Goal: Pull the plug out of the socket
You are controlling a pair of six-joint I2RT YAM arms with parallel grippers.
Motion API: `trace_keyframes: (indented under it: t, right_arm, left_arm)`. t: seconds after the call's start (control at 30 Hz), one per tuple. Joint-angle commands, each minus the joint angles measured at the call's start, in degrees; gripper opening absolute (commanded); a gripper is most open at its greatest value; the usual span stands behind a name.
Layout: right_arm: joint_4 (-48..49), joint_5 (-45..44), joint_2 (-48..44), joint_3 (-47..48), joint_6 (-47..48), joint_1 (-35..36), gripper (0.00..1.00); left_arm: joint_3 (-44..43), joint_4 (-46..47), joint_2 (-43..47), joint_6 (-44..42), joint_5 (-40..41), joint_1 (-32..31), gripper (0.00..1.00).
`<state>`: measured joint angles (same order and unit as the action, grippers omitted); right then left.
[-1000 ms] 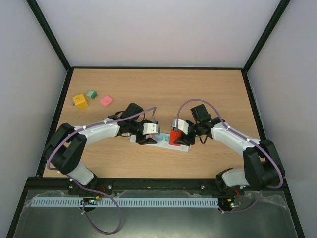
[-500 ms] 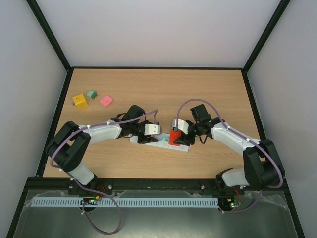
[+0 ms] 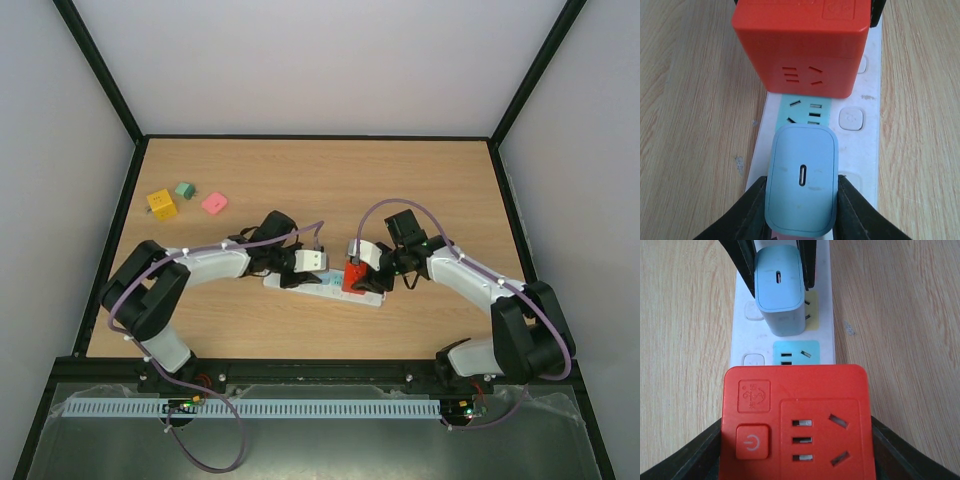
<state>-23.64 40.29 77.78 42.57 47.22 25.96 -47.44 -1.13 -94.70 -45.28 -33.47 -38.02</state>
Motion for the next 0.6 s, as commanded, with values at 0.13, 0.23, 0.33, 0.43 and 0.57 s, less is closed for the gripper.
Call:
trace_keyframes:
  t: [0.13,0.23,0.33,0.43,0.57]
  right_arm:
    - [-0.9,2.8,-3.2,3.2,-1.2,0.7,0.31]
    - [-2.6,3.2,-3.8,3.7,-1.3,0.5,0.29]
    - [-2.7,3.6,-6.0,3.2,-1.9,0.3,0.28]
    - [-0.9,3.3,-9.1,2.0,-2.9,-0.3,0.27]
    - [0.9,3.4,-11.5,0.6,-3.7,-1.3,0.25]
  left_arm:
    - [-5.7,-9.2,-4.9,-2.1,2.3,-2.6,0.21]
    - [-5.1,-8.8,-5.2,-2.0,3.8,-4.1,0.21]
    - [-5.4,-7.2,-6.7,-0.6,6.8,-5.4,0.19]
    - [-6.8,-7.6,-8.4,0.1,7.5,-5.5,0.17]
    - [-7.9,-8.6,-9.6,0.1,7.5,-5.6,0.16]
